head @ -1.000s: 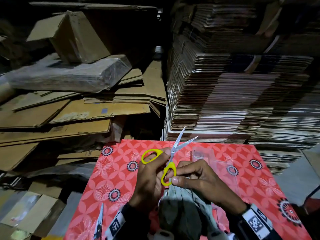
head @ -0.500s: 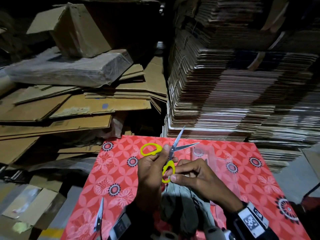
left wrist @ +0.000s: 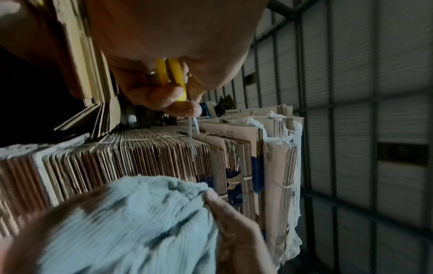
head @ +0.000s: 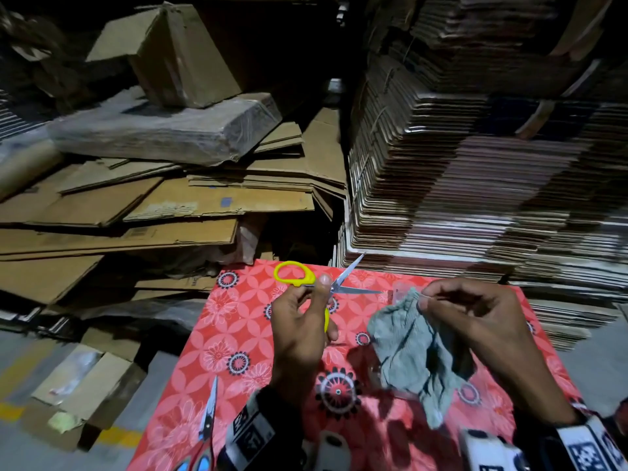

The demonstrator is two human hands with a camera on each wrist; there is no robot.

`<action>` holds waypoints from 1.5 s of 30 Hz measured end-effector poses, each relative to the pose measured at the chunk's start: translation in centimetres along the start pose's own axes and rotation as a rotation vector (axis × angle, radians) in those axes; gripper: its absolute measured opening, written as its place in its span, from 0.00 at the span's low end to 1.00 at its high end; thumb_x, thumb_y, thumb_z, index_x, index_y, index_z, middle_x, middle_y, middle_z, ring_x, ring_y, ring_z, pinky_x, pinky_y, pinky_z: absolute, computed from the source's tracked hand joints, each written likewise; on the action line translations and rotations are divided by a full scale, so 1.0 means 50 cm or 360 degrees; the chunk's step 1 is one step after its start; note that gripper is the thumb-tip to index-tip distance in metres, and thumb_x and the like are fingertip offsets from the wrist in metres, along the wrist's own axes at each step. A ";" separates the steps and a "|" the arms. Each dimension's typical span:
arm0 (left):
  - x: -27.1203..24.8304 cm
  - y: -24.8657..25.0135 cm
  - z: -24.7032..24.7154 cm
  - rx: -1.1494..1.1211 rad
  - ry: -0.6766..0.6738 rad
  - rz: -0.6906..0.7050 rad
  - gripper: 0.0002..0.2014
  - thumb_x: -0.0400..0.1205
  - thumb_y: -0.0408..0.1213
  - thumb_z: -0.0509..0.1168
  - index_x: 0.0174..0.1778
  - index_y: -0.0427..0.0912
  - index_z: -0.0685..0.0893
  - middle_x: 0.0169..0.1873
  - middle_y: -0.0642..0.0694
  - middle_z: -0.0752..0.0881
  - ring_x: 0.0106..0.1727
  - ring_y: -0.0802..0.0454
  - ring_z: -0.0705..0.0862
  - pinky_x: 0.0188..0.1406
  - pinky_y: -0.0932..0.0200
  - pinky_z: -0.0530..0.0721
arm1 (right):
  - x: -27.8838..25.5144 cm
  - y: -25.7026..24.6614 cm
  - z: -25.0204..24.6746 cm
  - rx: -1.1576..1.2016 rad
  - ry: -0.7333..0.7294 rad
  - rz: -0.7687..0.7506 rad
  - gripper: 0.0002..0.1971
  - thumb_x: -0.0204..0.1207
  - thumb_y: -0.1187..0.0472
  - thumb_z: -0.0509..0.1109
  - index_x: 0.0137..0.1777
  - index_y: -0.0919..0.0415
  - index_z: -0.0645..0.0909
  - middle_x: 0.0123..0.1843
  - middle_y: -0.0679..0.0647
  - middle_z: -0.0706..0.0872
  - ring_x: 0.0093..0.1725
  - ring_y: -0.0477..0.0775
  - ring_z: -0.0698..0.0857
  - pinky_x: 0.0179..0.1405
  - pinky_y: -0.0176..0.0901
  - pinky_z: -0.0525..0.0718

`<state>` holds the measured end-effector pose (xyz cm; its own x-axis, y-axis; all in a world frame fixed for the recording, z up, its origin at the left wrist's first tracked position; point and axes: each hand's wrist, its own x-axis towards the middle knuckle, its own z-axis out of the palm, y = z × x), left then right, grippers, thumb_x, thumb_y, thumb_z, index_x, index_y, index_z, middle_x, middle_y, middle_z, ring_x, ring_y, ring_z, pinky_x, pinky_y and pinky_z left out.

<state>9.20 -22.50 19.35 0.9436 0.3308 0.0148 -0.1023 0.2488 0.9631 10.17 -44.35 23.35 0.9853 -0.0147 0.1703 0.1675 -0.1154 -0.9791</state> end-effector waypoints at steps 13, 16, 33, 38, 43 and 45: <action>-0.015 -0.008 0.020 0.0001 -0.0028 0.0056 0.18 0.88 0.38 0.69 0.41 0.25 0.80 0.20 0.45 0.81 0.13 0.50 0.72 0.16 0.63 0.69 | -0.014 -0.052 0.096 -0.0754 -0.0073 -0.0754 0.10 0.71 0.65 0.81 0.46 0.48 0.96 0.44 0.39 0.93 0.47 0.39 0.91 0.47 0.32 0.86; -0.021 -0.008 0.023 -0.0021 -0.0050 0.0132 0.17 0.88 0.38 0.69 0.39 0.27 0.81 0.25 0.41 0.83 0.14 0.49 0.72 0.17 0.59 0.71 | -0.006 -0.030 0.114 -0.0802 -0.0047 -0.0791 0.08 0.72 0.65 0.82 0.46 0.51 0.95 0.44 0.41 0.92 0.46 0.39 0.90 0.46 0.36 0.86; -0.024 -0.057 0.019 0.0128 -0.0042 0.0292 0.18 0.82 0.52 0.72 0.35 0.41 0.86 0.27 0.40 0.86 0.21 0.50 0.78 0.24 0.60 0.73 | -0.039 0.024 0.149 -0.0871 0.0191 -0.0775 0.07 0.76 0.65 0.78 0.47 0.53 0.93 0.40 0.47 0.86 0.41 0.43 0.85 0.43 0.35 0.82; -0.019 -0.064 0.015 0.0190 -0.0076 0.0269 0.18 0.82 0.54 0.72 0.36 0.44 0.86 0.26 0.40 0.86 0.19 0.47 0.76 0.24 0.53 0.74 | -0.013 0.032 0.128 -0.0854 0.0184 -0.0758 0.07 0.75 0.67 0.79 0.45 0.53 0.93 0.38 0.47 0.86 0.40 0.42 0.84 0.42 0.32 0.79; -0.018 -0.075 0.013 0.0264 -0.0039 0.0293 0.18 0.82 0.57 0.72 0.36 0.46 0.86 0.27 0.41 0.86 0.23 0.49 0.80 0.30 0.50 0.76 | -0.027 0.038 0.143 -0.0862 0.0296 -0.0722 0.08 0.75 0.69 0.80 0.45 0.54 0.93 0.38 0.50 0.85 0.39 0.45 0.84 0.41 0.42 0.81; -0.015 -0.083 0.008 0.0287 -0.0053 0.0270 0.21 0.82 0.61 0.71 0.34 0.47 0.85 0.26 0.44 0.86 0.25 0.43 0.80 0.31 0.43 0.76 | -0.042 0.041 0.153 -0.0825 0.0181 -0.0734 0.06 0.76 0.65 0.77 0.44 0.51 0.92 0.38 0.48 0.84 0.40 0.44 0.85 0.40 0.39 0.82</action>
<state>9.05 -24.13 15.47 0.9280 0.3229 0.1861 -0.2050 0.0251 0.9784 8.69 -36.97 20.14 0.8030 0.0491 0.5939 0.5018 -0.5932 -0.6295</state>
